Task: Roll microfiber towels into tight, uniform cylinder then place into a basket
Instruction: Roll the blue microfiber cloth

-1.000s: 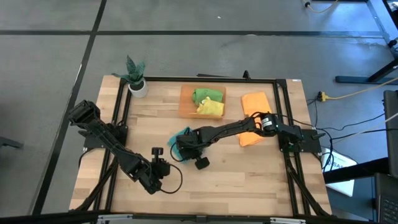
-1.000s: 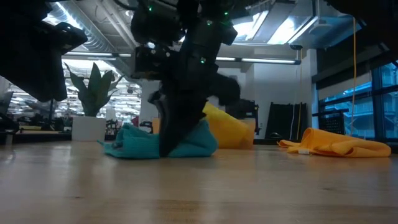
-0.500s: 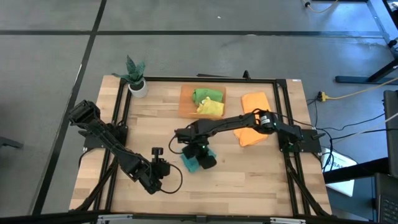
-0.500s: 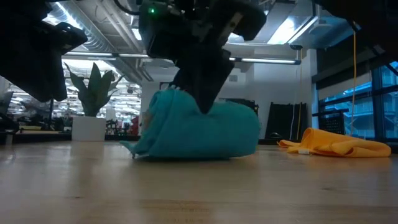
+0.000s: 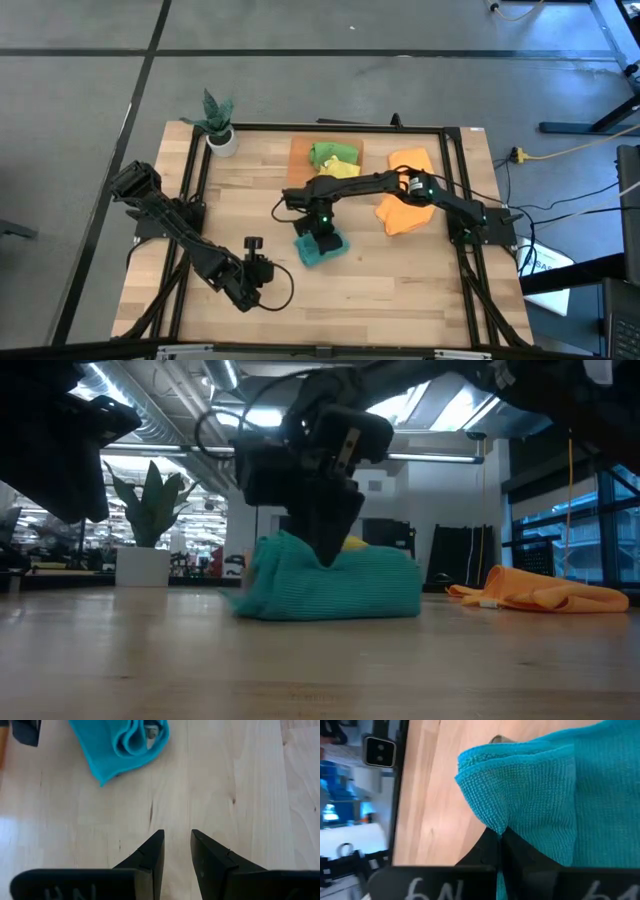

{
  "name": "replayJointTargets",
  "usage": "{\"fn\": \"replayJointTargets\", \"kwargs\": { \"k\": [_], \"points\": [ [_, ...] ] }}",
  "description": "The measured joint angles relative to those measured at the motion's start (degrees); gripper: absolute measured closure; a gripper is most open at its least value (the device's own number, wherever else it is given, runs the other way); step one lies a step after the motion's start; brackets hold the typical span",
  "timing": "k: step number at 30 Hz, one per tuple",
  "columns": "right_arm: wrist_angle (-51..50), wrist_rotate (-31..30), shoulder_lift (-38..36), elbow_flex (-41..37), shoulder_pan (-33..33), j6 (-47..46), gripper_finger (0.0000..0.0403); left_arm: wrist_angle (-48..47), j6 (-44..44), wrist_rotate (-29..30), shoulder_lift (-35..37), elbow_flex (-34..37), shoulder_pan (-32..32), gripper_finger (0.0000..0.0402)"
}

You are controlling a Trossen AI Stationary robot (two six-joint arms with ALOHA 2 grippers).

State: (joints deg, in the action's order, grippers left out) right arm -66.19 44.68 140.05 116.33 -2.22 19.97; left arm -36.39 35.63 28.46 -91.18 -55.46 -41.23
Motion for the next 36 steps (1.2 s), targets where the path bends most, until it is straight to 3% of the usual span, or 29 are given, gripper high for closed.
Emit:
{"fn": "replayJointTargets", "kwargs": {
  "k": [8,12,21,30,36],
  "points": [
    [-3.20,7.09,0.28,0.02,-1.48,2.85,0.0397,-0.01,-0.21,-0.01,0.00,0.00,1.03,0.0316],
    [0.65,0.44,1.00,0.13,-1.28,1.39,0.0397,-0.03,-0.21,0.01,0.00,-0.01,1.22,0.0315],
    [7.39,-3.84,1.74,0.04,-1.37,0.71,0.0383,-0.03,-0.21,-0.01,0.00,-0.02,1.22,0.0315],
    [9.10,-4.54,1.74,0.10,-1.37,-1.82,0.0375,-0.11,-0.21,-0.01,0.00,-0.02,1.20,0.0315],
    [7.93,-4.76,1.79,2.41,-1.37,-1.71,0.0325,-0.08,-0.21,-0.01,0.00,-0.02,1.20,0.0315]
  ]
}}
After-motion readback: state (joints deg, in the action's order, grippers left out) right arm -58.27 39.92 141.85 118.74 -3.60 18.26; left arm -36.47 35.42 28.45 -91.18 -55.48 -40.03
